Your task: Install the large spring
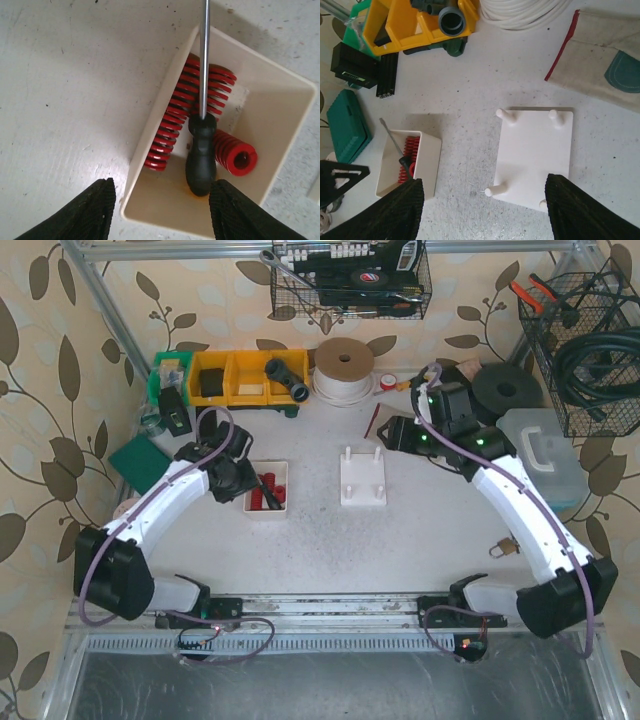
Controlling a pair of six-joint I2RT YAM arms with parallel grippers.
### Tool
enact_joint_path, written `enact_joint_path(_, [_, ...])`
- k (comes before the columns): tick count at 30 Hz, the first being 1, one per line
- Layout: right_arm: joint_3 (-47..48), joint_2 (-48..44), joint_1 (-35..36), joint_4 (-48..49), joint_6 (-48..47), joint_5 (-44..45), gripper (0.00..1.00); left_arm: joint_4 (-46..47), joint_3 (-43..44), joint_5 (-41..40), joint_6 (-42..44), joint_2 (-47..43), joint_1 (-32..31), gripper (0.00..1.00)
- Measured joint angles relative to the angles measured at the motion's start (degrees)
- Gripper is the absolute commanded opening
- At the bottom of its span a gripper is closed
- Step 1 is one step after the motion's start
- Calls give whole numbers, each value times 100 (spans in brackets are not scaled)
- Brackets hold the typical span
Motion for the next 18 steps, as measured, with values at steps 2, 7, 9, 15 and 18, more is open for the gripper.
enact_joint_path(2, [-109,-186,111,-9,52,55,67,90,4,-103,-50,199,-39,54])
enact_joint_path(7, [-129,-302,286,20,133,74,67,293,238,-275,-227,793,-254,51])
enact_joint_path(9, [-136,-299,317,20,149,76,67,422,313,-310,-313,1047,-308,51])
enact_joint_path(15, [-367,-389,319,66,214,111,69,612,337,-356,-483,1561,-378,51])
enact_joint_path(18, [-435,-400,319,57,219,120,69,671,337,-365,-522,1725,-407,50])
